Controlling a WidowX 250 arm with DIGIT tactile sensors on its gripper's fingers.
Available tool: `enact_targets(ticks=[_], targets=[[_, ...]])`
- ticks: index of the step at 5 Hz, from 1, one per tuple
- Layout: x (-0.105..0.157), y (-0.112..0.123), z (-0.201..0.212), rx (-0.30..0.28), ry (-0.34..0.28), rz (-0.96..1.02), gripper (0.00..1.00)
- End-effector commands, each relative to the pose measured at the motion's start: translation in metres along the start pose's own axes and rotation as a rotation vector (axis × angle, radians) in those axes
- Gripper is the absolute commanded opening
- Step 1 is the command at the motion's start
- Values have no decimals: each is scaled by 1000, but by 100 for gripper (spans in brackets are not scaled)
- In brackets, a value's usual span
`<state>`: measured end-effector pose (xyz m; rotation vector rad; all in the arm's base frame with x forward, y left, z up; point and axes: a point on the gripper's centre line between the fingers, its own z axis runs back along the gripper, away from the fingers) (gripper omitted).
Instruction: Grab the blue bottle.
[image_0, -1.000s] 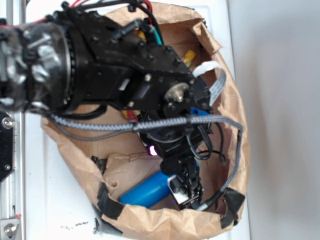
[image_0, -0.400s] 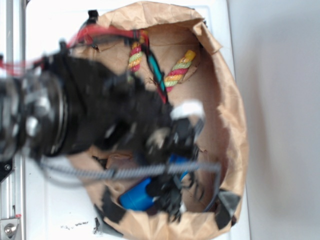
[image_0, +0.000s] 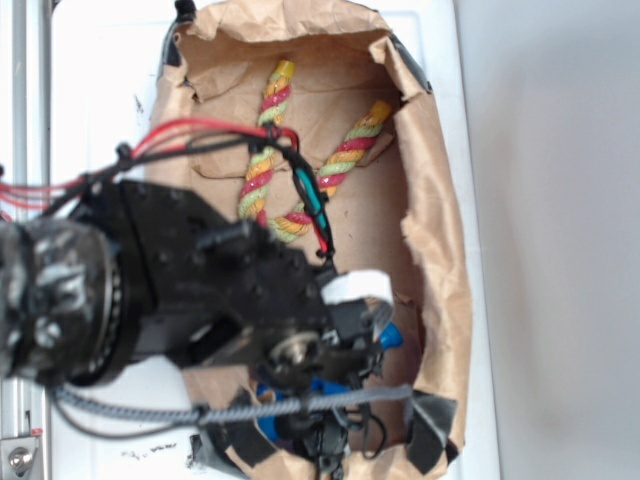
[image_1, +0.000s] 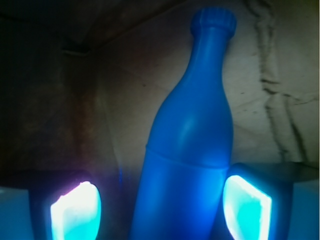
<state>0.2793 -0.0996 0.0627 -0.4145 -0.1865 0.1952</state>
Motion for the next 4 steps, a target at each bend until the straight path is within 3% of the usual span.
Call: enact_targets(ticks=[1,2,3,4], targets=[[7,10,-28,115,-62,-27,100],[12,15,-30,123,-71,-8,60],[19,14,-15,106,-70,32,0],[31,16,17,59,-83,105,0]])
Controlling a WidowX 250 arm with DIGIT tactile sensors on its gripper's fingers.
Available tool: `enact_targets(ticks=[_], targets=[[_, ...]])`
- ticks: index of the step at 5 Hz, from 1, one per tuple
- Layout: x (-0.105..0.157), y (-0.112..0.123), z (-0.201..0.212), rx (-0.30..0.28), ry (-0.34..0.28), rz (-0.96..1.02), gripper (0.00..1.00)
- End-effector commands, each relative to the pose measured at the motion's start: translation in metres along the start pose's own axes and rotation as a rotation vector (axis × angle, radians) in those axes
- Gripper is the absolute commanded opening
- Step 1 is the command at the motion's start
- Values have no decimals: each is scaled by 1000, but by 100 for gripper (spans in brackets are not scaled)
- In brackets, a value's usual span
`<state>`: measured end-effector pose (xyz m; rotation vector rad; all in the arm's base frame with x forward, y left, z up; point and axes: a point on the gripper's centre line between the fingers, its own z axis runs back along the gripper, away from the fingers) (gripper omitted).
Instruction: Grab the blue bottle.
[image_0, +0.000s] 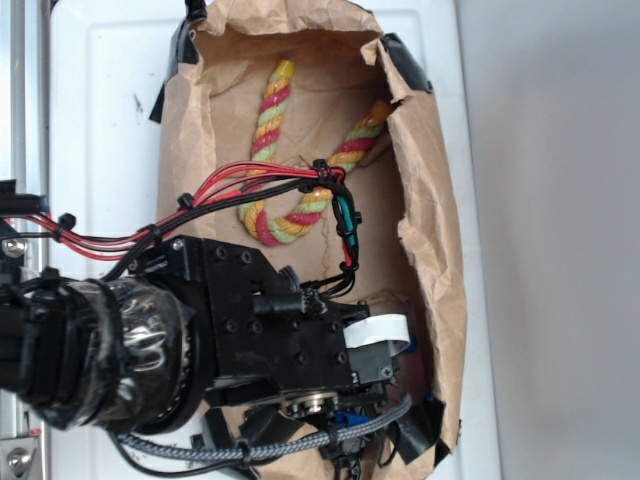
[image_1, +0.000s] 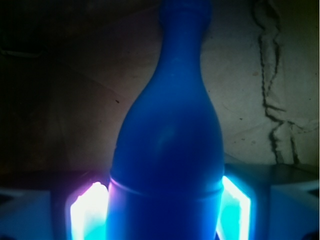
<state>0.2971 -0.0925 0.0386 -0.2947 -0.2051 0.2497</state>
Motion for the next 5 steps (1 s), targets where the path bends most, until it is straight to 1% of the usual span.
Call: enact_targets(ticks=[1,2,3,4,5], targets=[[34,19,80,-97,-48,170,0],[49,39,119,-193,-29,272,0],[52,49,153,-114,-86,315,0],[51,51,176,77,-162,319,0],[42,51,195,223,-210,295,0]])
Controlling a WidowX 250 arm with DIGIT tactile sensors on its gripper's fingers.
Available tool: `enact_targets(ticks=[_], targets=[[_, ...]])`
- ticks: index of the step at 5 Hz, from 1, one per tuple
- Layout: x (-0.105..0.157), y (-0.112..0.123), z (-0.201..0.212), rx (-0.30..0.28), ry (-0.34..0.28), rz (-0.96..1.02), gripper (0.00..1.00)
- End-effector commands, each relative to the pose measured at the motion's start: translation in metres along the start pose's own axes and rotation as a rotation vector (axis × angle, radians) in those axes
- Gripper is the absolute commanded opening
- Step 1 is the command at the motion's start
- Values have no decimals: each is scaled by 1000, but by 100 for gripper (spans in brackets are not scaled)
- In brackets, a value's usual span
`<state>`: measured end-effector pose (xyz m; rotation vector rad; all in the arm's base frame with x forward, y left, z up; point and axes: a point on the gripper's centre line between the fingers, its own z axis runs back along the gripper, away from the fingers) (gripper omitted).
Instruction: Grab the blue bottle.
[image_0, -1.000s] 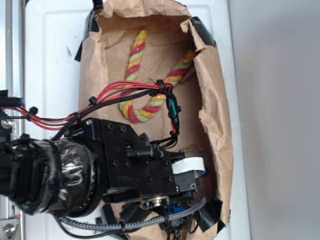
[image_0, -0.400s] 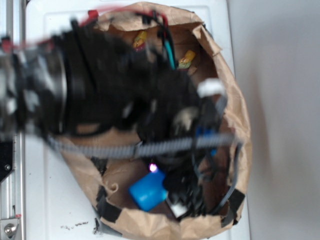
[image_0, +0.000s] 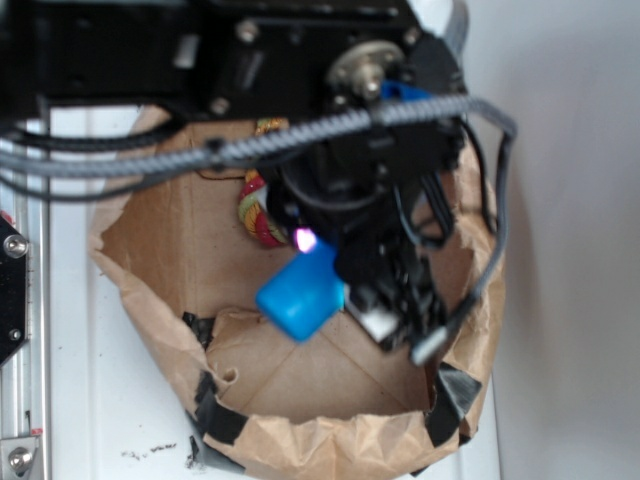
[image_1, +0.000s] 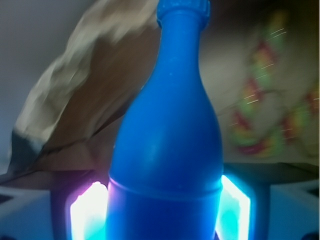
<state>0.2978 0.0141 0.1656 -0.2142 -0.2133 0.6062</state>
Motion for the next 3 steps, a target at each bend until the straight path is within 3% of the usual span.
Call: enact_targets(ticks=[1,2,3], targets=[[-7,2,52,247,-239,-4,0],[-10,6,51,203,-210,-15,0],[-16,1,43,266,-249,-56,67]])
